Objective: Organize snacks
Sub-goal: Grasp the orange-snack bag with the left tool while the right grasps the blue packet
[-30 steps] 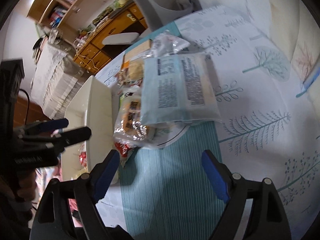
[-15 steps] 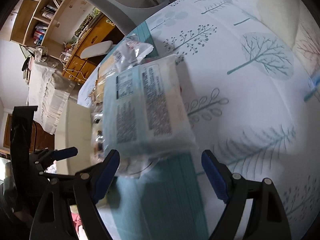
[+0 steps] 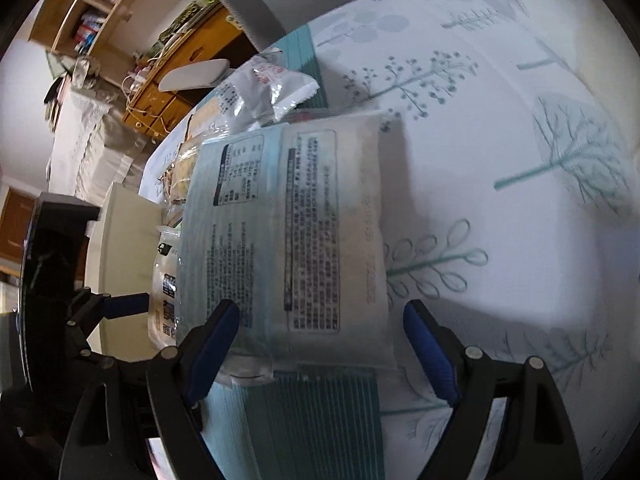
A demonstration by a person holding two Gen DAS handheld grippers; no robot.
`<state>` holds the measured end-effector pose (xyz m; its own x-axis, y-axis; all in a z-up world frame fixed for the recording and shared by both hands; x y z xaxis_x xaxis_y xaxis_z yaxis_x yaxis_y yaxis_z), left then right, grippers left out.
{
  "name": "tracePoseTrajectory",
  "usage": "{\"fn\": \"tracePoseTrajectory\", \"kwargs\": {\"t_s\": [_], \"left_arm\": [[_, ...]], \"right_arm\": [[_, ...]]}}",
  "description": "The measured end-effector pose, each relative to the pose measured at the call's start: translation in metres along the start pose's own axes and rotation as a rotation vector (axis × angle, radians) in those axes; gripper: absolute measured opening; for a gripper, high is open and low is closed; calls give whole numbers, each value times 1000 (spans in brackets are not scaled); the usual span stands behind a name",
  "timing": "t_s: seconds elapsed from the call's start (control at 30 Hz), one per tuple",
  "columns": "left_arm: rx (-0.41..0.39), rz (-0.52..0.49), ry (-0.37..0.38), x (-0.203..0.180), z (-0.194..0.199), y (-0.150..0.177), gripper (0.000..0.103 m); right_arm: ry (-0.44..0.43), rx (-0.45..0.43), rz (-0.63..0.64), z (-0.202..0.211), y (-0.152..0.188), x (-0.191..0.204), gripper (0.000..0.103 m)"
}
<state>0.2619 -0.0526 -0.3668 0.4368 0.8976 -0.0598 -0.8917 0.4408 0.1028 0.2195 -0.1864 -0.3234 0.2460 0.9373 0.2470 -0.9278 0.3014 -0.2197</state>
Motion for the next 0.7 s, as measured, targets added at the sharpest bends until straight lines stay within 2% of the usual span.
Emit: {"fn": "tracePoseTrajectory", "kwargs": {"t_s": [0.23, 0.3, 0.57, 0.7], "left_arm": [[-6, 17, -6, 2, -9, -14, 96], [-4, 23, 1, 0, -13, -17, 88], [-12, 31, -7, -17, -16, -20, 78], [-18, 47, 13, -18, -10, -16, 69]], "right_arm": [[30, -41, 41, -3, -7, 7, 87], [33, -48, 47, -3, -8, 8, 87], [34, -53, 44, -3, -8, 10, 83], [41, -57, 40, 0, -5, 11, 75]]}}
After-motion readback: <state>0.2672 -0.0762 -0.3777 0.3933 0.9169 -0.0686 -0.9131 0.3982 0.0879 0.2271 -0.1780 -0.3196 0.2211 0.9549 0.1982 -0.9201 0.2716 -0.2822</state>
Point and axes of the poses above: each gripper's, at about its wrist camera, not at the fingertips, and z roughly against the way its jaws point, x to its left, y to its underside, the point moved 8 cm from there along -z, roughly the way its jaws point, and after that the axes turned 14 degrees about y, right-handed, at the moved point
